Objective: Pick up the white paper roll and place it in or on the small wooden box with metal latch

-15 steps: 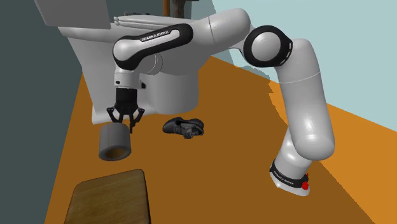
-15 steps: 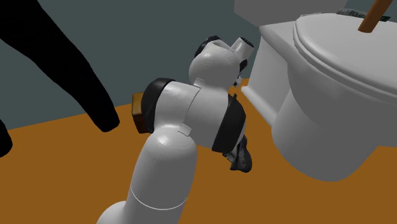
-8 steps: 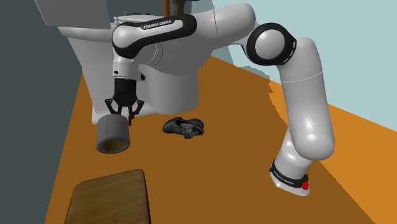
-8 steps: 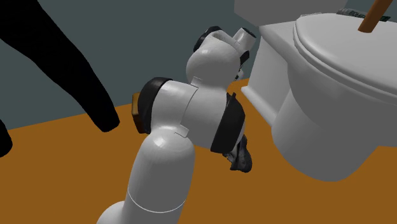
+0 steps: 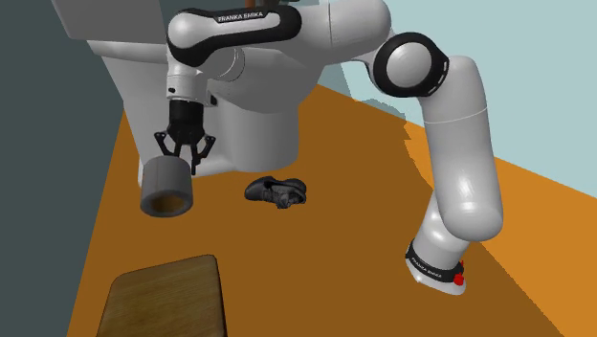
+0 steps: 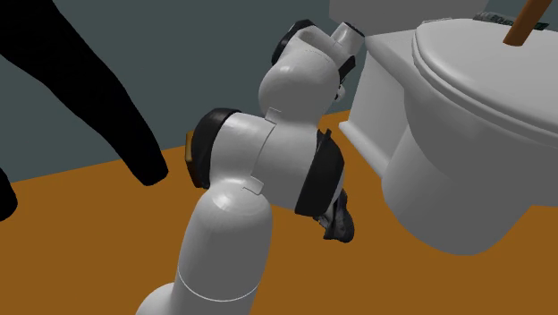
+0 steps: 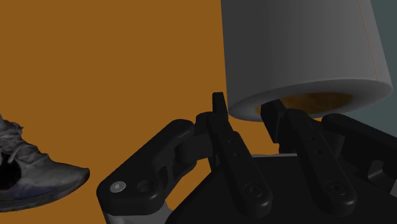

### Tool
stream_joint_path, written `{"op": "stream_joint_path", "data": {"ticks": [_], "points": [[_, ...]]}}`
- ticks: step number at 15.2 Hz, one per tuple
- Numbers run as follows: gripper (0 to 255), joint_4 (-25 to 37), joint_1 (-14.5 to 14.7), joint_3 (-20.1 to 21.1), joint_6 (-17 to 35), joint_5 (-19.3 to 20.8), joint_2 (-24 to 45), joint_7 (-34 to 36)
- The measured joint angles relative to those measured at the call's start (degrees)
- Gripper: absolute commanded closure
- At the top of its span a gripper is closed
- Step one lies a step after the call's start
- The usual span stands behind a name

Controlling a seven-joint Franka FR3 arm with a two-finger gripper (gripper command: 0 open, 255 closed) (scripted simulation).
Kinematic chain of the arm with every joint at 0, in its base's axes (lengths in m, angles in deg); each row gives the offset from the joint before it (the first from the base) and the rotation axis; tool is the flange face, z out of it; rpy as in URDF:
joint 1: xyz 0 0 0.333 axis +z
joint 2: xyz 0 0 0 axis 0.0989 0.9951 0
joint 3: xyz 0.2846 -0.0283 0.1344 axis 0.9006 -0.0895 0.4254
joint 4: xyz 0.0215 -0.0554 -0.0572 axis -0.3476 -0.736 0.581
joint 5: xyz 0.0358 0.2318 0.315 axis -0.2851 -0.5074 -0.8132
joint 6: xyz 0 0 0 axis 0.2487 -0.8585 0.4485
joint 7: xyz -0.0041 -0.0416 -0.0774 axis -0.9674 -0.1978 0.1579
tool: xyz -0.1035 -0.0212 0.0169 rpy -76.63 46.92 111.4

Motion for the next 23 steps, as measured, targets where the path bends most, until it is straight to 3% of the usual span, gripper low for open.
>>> {"op": "stream_joint_path", "data": {"ticks": [9,18,23], "points": [[255,5.01,0.33,0.37,-5.31,0.00,-0.91,2.57],[255,-12.99,4.40,3.71,3.79,-3.52,-12.95,7.40],[255,-18.76,7.17,5.93,7.62,-5.06,-17.04,11.02]]}}
